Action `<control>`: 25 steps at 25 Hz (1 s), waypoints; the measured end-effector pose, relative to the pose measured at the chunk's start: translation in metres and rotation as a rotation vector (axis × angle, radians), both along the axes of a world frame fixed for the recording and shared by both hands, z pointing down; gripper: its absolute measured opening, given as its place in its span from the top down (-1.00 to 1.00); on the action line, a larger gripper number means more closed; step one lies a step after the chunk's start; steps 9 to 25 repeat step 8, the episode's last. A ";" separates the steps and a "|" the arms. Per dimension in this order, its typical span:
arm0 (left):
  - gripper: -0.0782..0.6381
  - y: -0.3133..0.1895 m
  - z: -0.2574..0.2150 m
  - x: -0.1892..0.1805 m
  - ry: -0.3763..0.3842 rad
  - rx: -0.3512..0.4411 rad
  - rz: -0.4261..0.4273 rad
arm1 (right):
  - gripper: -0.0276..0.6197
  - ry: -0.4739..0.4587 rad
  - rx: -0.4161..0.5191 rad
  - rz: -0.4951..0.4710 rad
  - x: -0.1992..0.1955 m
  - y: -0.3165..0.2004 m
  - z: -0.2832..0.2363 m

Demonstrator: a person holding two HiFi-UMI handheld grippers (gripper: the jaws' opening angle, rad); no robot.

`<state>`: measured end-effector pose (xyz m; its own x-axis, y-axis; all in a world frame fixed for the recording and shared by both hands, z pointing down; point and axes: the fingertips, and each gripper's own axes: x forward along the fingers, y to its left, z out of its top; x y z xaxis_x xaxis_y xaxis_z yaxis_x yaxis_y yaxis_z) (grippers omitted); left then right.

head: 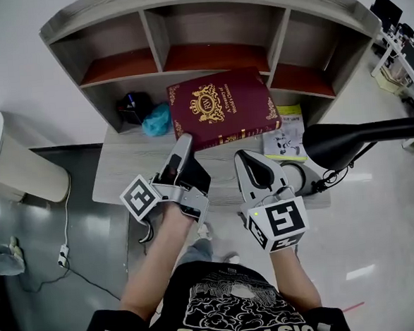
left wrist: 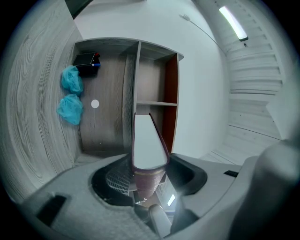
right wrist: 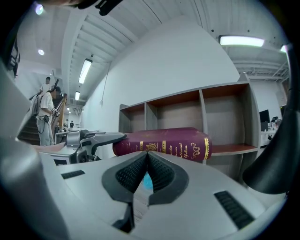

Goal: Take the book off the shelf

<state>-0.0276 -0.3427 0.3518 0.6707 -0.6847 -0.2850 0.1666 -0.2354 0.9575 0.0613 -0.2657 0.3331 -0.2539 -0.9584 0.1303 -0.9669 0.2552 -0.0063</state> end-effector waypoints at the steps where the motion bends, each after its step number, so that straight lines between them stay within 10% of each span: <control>1: 0.19 0.000 0.000 0.000 0.001 0.000 0.000 | 0.86 -0.001 0.001 0.000 0.000 0.000 0.000; 25: 0.19 -0.001 0.001 -0.001 0.000 -0.002 0.001 | 0.86 -0.023 0.003 -0.001 0.001 0.000 0.002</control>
